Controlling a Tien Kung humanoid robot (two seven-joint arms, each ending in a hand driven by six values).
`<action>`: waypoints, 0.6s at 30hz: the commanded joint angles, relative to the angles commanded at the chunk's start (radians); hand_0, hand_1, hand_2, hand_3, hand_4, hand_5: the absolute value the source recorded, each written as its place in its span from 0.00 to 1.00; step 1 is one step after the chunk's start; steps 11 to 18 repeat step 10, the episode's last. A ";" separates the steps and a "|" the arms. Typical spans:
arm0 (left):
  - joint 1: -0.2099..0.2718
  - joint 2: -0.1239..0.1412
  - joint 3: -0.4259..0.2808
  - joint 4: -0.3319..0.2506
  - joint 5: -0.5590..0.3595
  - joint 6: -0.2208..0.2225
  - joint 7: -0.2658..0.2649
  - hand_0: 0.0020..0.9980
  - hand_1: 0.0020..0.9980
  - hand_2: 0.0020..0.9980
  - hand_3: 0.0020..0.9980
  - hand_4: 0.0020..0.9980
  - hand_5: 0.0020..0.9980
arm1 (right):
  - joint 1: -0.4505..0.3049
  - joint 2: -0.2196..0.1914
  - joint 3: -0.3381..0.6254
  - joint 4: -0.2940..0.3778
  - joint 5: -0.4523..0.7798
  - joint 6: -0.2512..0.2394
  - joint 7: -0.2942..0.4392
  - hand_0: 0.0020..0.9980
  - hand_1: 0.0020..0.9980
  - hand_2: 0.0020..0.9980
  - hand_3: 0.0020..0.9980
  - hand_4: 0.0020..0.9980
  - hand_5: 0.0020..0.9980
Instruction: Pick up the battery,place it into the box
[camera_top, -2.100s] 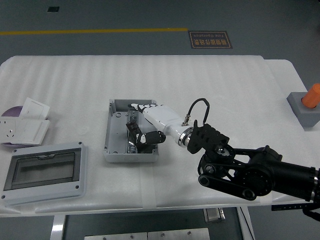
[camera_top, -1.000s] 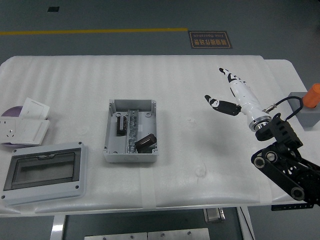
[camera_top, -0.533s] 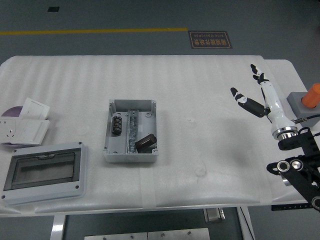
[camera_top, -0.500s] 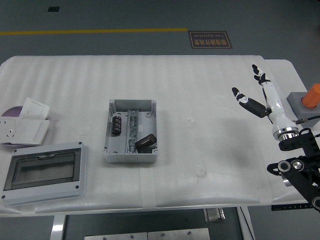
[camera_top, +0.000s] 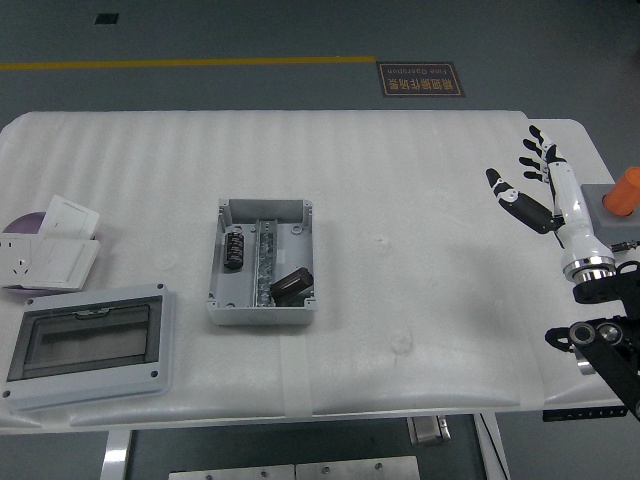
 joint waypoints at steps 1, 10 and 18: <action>0.001 -0.001 0.002 0.000 -0.002 -0.001 0.000 0.60 0.67 0.56 0.55 0.45 0.49 | -0.001 0.001 0.002 0.001 0.000 -0.001 0.001 0.75 0.81 0.90 0.97 0.73 0.46; -0.002 -0.003 0.010 0.001 -0.015 -0.001 -0.003 0.60 0.67 0.56 0.55 0.45 0.49 | -0.006 0.008 0.012 0.004 0.008 -0.002 0.004 0.75 0.81 0.90 0.96 0.73 0.46; -0.002 -0.003 0.010 0.001 -0.015 -0.001 -0.003 0.60 0.67 0.56 0.55 0.45 0.49 | -0.006 0.008 0.012 0.004 0.008 -0.002 0.004 0.75 0.81 0.90 0.96 0.73 0.46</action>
